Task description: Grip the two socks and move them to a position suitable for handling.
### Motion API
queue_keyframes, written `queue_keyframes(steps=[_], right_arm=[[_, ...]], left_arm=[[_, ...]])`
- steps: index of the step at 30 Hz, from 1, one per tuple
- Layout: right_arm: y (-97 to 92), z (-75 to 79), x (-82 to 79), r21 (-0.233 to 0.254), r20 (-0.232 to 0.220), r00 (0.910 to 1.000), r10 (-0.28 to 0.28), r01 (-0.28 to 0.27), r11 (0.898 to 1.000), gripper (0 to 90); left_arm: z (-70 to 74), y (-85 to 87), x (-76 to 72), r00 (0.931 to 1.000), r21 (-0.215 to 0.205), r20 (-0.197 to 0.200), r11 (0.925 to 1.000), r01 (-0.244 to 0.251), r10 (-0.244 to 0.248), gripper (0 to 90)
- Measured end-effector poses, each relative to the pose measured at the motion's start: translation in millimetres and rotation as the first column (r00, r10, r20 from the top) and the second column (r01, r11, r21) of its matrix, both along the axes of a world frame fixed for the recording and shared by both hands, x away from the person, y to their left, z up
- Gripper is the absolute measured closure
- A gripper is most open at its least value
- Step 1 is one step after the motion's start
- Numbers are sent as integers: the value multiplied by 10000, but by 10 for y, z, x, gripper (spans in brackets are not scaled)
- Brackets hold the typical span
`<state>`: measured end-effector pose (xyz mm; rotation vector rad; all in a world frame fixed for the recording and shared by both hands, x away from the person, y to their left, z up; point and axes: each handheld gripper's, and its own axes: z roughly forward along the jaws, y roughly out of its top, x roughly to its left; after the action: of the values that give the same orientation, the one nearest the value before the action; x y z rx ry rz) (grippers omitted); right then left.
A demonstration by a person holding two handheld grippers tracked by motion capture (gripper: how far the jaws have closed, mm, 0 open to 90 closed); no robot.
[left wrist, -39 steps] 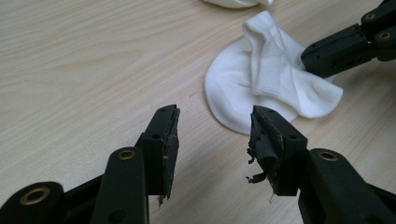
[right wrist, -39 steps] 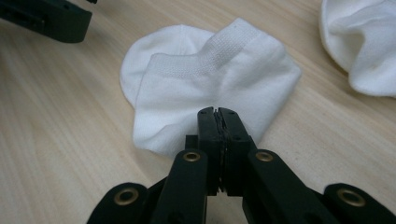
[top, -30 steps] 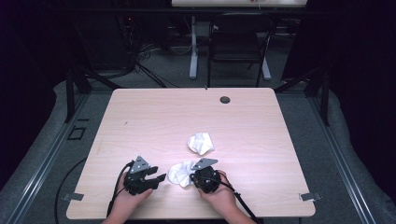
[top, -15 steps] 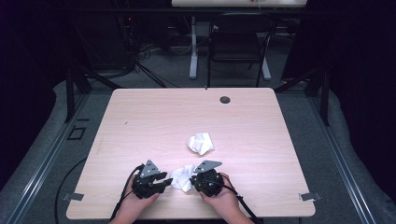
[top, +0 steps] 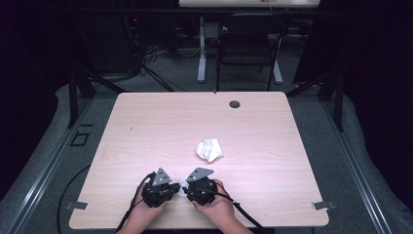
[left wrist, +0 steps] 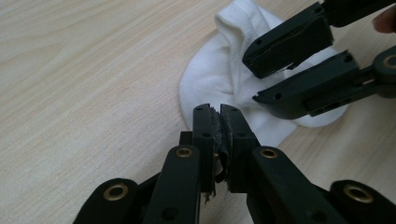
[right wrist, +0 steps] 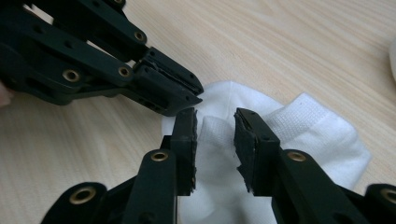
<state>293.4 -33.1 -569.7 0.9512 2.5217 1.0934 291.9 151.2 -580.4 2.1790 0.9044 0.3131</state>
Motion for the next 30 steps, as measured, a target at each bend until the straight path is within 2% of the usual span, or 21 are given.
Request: queue_keyframes(steps=[4,10,12,17,18,19,25,26,29,30], right_arm=[[15,-38,6,-298,-63,10000,-11,9,9996,697],[9,-49,-9,-613,87,10000,-37,43,9981,799],[-23,-30,-12,-362,-12,10000,-88,87,9993,830],[-78,39,-48,-215,-68,9999,-91,89,9997,840],[-120,83,-83,-19,20,10000,-83,83,10000,841],[-120,83,-83,-19,20,10000,-83,83,10000,841],[-368,261,-182,550,167,9990,-413,403,9977,842],[-407,281,-197,559,219,9986,-485,472,9973,842],[-491,310,-225,556,324,9973,-659,641,9964,842],[-584,328,-246,588,352,9961,-807,785,9952,841]], left_arm=[[-3,-2,-1,10000,-1,37,10000,-15,15,863],[0,1,0,10000,27,8,10000,35,-35,866],[0,2,0,10000,34,13,10000,48,-48,866],[-1,6,1,10000,25,16,10000,84,-84,866],[0,8,-4,10000,-6,-39,10000,90,-90,866],[0,8,-4,10000,-6,-39,10000,90,-90,866],[8,9,-11,9998,30,-118,9998,187,-186,865],[17,14,-16,9994,80,-218,9996,262,-260,865],[18,13,-26,9995,104,-198,9996,266,-264,865],[22,9,-38,9992,103,-267,9995,292,-289,865]])
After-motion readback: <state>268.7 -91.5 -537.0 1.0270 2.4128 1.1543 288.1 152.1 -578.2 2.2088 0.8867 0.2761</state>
